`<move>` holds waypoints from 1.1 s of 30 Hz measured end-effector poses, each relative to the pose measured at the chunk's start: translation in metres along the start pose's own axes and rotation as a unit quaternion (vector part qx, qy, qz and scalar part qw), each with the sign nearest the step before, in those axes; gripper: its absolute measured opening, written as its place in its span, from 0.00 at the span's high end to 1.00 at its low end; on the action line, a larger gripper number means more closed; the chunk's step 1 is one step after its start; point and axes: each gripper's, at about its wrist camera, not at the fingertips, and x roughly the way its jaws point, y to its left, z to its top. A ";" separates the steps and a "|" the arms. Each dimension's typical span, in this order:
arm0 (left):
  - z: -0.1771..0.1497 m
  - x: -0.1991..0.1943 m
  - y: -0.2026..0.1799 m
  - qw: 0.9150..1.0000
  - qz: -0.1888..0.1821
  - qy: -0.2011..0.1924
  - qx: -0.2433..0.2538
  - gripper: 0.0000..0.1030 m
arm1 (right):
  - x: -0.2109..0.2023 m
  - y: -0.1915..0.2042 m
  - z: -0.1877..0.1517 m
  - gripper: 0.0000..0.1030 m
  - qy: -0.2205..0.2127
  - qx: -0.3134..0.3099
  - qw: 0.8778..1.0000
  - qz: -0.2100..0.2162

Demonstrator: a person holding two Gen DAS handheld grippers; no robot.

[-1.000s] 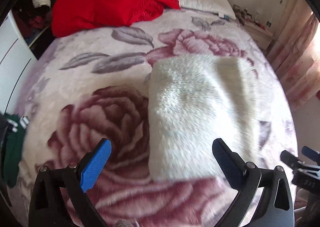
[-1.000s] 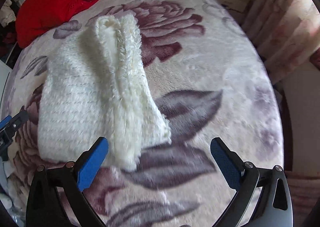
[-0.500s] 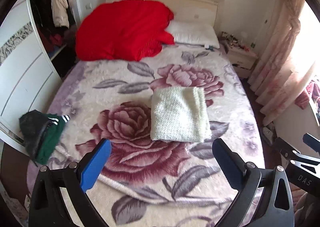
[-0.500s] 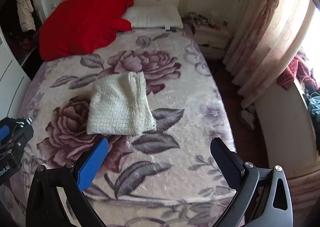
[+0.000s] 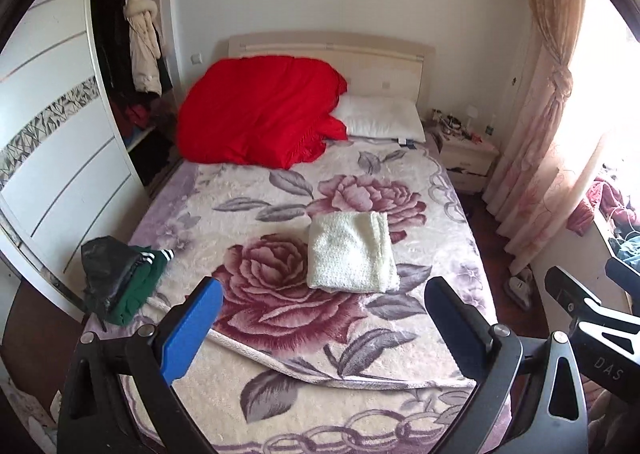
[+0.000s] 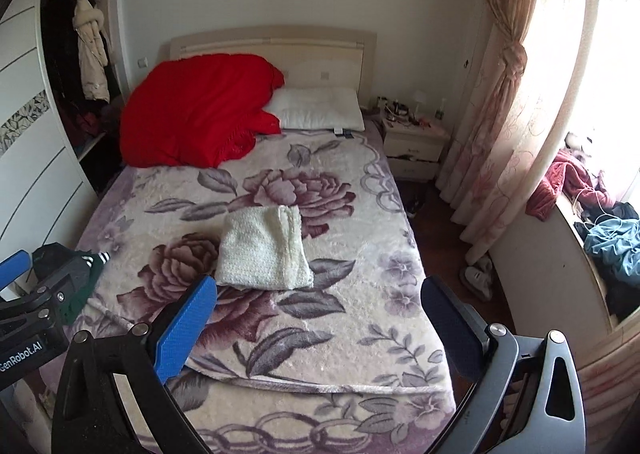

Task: Fold large clothes

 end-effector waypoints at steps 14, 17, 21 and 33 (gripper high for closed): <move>-0.010 -0.039 -0.010 0.999 0.015 -0.037 0.004 0.00 | -0.069 -0.013 -0.010 0.00 -0.032 0.005 0.999 0.020; -0.012 -0.040 -0.012 0.999 0.009 -0.036 0.004 0.00 | -0.073 -0.016 -0.012 0.00 -0.034 0.008 0.999 0.024; -0.013 -0.042 -0.013 0.999 0.010 -0.037 0.002 0.00 | -0.075 -0.020 -0.014 0.00 -0.036 0.011 0.999 0.025; -0.016 -0.050 -0.015 0.999 0.015 -0.042 0.008 0.00 | -0.073 -0.027 -0.009 0.00 -0.038 0.001 0.999 0.037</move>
